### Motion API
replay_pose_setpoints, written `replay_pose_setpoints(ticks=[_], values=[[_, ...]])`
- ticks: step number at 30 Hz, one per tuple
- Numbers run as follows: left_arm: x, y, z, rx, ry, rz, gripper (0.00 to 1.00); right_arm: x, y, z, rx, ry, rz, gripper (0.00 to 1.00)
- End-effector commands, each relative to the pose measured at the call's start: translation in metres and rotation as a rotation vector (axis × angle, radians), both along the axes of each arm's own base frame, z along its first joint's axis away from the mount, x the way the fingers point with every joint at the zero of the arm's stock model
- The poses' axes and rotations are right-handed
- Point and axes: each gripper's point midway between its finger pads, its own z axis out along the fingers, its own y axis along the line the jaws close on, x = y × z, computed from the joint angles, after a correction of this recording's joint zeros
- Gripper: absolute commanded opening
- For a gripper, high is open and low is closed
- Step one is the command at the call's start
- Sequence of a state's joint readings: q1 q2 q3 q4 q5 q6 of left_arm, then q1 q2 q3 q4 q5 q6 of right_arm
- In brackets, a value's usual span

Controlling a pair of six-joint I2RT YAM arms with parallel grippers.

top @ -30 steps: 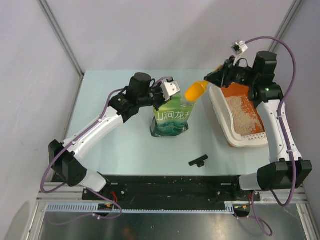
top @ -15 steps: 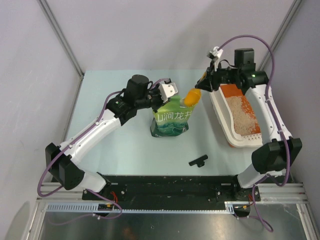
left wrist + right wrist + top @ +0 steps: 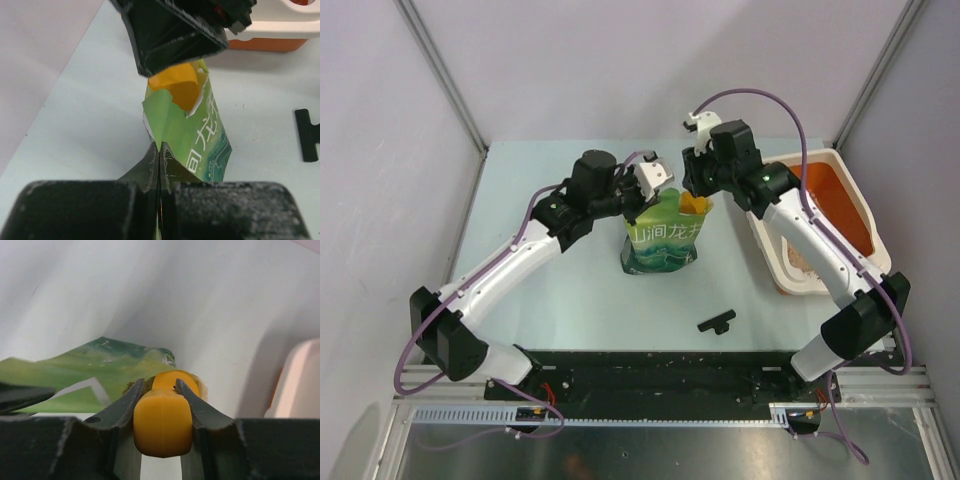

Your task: Fill the litter box with clean litter

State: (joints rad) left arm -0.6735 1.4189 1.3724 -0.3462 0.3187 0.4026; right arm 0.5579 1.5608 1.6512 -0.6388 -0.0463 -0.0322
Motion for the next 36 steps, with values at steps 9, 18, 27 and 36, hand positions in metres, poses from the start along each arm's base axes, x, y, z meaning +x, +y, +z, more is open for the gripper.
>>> replay_pose_setpoints(ticks=[9, 18, 27, 36], values=[[-0.015, -0.002, 0.070, -0.198, -0.101, -0.027, 0.00, 0.000, -0.031, -0.042, -0.021, 0.025, -0.222, 0.00], [-0.021, -0.007, 0.070, -0.228, -0.081, -0.048, 0.00, -0.020, -0.027, -0.092, -0.047, 0.165, -0.236, 0.00], [-0.031, -0.013, 0.059, -0.254, -0.013, -0.051, 0.00, -0.043, 0.000, -0.116, 0.131, 0.342, -0.231, 0.00], [-0.037, -0.007, 0.050, -0.234, -0.020, -0.035, 0.00, -0.051, 0.045, -0.087, 0.403, 0.386, -0.088, 0.00]])
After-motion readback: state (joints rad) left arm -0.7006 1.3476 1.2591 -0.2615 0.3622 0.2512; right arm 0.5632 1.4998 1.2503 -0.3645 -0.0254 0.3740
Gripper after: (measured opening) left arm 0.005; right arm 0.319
